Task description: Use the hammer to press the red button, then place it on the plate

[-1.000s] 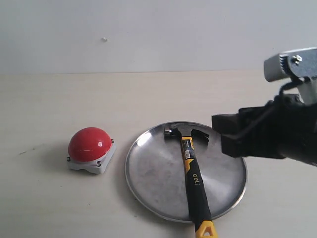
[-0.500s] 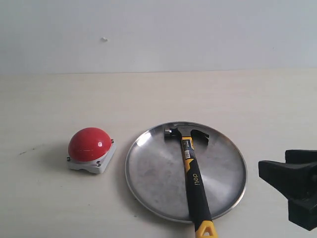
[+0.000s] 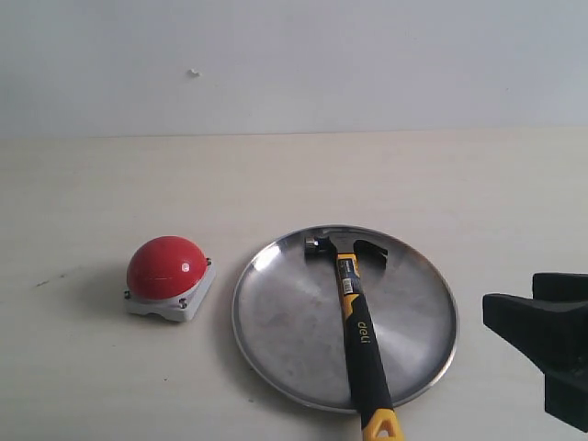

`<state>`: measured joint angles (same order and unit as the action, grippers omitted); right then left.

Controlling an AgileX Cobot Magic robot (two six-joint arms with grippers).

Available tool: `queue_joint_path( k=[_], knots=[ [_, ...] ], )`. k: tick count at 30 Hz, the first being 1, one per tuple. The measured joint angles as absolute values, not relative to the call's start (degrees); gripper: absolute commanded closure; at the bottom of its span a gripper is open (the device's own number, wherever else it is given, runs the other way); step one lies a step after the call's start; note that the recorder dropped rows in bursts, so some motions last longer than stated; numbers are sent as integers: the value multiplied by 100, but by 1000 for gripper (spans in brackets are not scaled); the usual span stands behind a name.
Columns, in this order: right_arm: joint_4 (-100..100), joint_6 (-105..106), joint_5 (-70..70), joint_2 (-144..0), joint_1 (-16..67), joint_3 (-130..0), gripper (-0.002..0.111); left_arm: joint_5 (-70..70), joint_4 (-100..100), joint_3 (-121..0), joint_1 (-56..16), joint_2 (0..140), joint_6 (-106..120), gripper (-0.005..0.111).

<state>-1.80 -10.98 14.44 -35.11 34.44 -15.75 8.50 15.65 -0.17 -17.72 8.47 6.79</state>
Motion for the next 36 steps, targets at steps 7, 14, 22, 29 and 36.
queue_joint_path(
  k=[7, 14, 22, 29, 36],
  knots=[
    [-180, -1098, 1423, -3207, 3070, -1575, 54, 850, 1565, -17, -1772, 847, 679, 107],
    [-180, -1098, 1400, -2397, 1590, -1575, 54, 850, 1565, -17, -1772, 847, 679, 107],
    [-180, -1098, 1476, -1613, 900, -1575, 54, 850, 1565, -17, -1772, 847, 679, 107],
    [-180, -1098, 1481, -1447, 861, -1575, 54, 850, 1565, -17, -1772, 847, 679, 107],
    [0, -999, 1740, -965, 161, -1575, 54, 850, 1565, -17, -1772, 847, 679, 107]
  ],
)
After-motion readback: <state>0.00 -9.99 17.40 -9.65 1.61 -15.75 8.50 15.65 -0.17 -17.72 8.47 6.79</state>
